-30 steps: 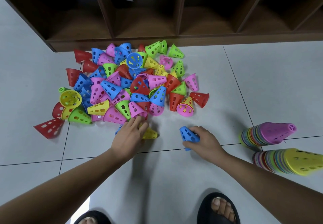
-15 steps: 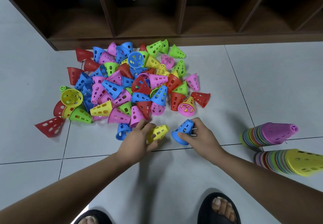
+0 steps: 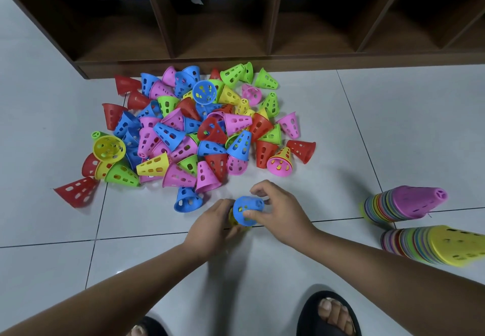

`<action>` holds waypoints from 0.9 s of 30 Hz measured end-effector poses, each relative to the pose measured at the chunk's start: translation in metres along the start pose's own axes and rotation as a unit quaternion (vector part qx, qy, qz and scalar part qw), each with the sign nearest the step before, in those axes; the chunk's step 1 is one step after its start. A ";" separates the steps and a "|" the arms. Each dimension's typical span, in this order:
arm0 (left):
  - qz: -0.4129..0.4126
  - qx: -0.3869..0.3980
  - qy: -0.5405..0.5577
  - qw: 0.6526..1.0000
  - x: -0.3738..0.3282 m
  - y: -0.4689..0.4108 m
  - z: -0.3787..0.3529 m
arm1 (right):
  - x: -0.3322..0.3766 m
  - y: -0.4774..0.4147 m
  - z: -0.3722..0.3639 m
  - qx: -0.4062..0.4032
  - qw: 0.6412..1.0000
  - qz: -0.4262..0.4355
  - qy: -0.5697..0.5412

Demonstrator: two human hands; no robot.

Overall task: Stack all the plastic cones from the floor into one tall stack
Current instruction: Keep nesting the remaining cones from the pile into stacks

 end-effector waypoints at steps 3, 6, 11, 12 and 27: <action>0.015 -0.001 -0.009 1.000 0.007 0.007 0.006 | -0.002 -0.002 -0.006 0.019 1.000 0.001 0.013; 0.024 0.005 -0.029 0.999 0.011 0.016 0.016 | -0.003 -0.003 -0.010 0.029 0.999 0.024 0.028; 0.024 -0.014 -0.053 0.998 0.011 0.035 0.049 | -0.005 0.003 0.003 0.029 0.998 0.042 0.036; 0.024 -0.019 -0.059 0.998 0.010 0.039 0.057 | -0.005 0.005 0.008 0.029 0.998 0.041 0.036; 0.032 -0.114 -0.135 0.984 -0.038 0.113 0.216 | 0.065 0.037 0.078 0.060 0.989 0.065 0.118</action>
Point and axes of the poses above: each hand's wrist, its own y-axis away from the middle knuckle, its own z-axis out of the back of the hand, x = y × z, the point moved 8 cm from there along -y, towards the middle knuckle, and after that the axes turned 3 degrees about y, right-handed, at the moved point
